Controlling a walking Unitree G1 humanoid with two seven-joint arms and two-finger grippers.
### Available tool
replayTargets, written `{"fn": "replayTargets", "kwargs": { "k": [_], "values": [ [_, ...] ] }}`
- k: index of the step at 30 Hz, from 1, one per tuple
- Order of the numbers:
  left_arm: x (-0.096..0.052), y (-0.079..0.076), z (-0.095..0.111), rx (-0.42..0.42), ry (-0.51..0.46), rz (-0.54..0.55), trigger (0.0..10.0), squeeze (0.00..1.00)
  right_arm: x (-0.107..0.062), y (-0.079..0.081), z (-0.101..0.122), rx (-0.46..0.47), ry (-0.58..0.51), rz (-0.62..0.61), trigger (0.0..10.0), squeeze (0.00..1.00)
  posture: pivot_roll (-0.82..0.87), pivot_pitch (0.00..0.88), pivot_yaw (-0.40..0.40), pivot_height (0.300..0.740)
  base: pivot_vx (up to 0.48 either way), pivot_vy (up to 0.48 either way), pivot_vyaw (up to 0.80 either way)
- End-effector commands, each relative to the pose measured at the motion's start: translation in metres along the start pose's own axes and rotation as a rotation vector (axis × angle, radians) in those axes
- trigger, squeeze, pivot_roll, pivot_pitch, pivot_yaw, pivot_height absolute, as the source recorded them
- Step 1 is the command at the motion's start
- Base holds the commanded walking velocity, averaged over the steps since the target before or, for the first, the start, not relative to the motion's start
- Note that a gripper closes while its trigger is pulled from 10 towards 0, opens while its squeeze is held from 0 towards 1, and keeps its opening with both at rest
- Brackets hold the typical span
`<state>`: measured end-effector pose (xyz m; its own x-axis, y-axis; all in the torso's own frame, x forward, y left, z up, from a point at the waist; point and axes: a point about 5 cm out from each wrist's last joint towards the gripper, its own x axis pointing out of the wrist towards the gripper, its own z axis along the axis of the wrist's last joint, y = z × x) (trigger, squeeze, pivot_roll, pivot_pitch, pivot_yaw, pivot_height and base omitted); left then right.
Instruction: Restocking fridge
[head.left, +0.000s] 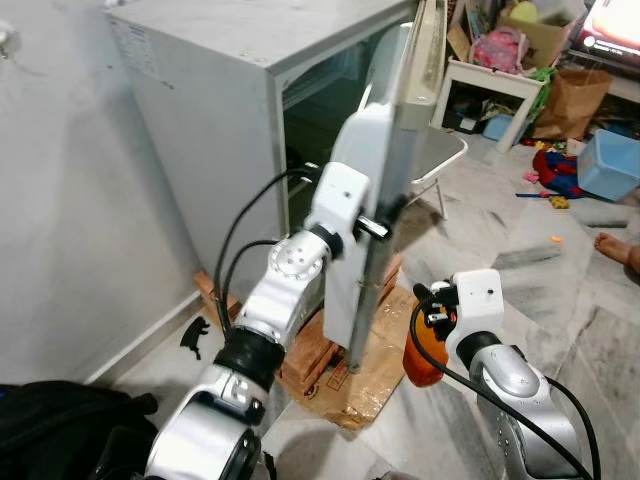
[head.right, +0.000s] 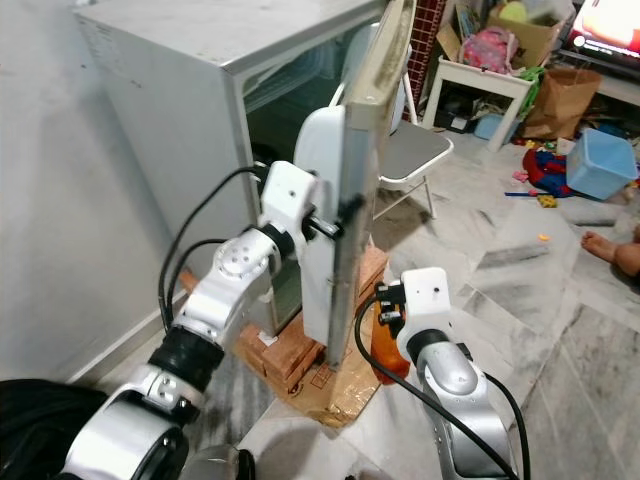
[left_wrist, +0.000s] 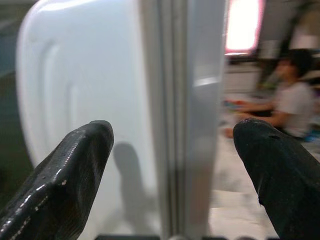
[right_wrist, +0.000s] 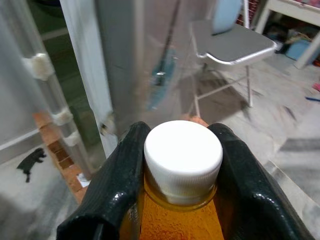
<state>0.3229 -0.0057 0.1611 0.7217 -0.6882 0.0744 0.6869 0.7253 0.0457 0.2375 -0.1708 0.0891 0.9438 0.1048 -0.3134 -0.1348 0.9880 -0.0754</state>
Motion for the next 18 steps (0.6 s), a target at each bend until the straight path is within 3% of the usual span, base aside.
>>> {"fn": "replayTargets", "kwargs": {
  "k": [1, 8, 18],
  "values": [
    [0.001, -0.022, 0.003, -0.067, -0.032, -0.063, 10.0, 0.0, -0.001, -0.006, 0.005, -0.017, -0.015, -0.059, 10.0, 0.0, -0.06, 0.0, 0.016, 0.74, 0.0, 0.0, 0.0],
    [-0.015, -0.013, -0.009, -0.076, -0.023, -0.044, 10.0, 0.0, 0.001, -0.01, 0.0, -0.004, 0.014, -0.1, 10.0, 0.0, -0.05, 0.0, 0.019, 0.74, 0.0, 0.0, 0.0],
    [-0.025, -0.015, -0.011, -0.054, -0.009, -0.086, 10.0, 0.0, 0.006, -0.01, 0.006, 0.003, -0.008, -0.113, 10.0, 0.0, -0.04, 0.0, 0.019, 0.74, 0.261, -0.34, 0.0]
  ]
}}
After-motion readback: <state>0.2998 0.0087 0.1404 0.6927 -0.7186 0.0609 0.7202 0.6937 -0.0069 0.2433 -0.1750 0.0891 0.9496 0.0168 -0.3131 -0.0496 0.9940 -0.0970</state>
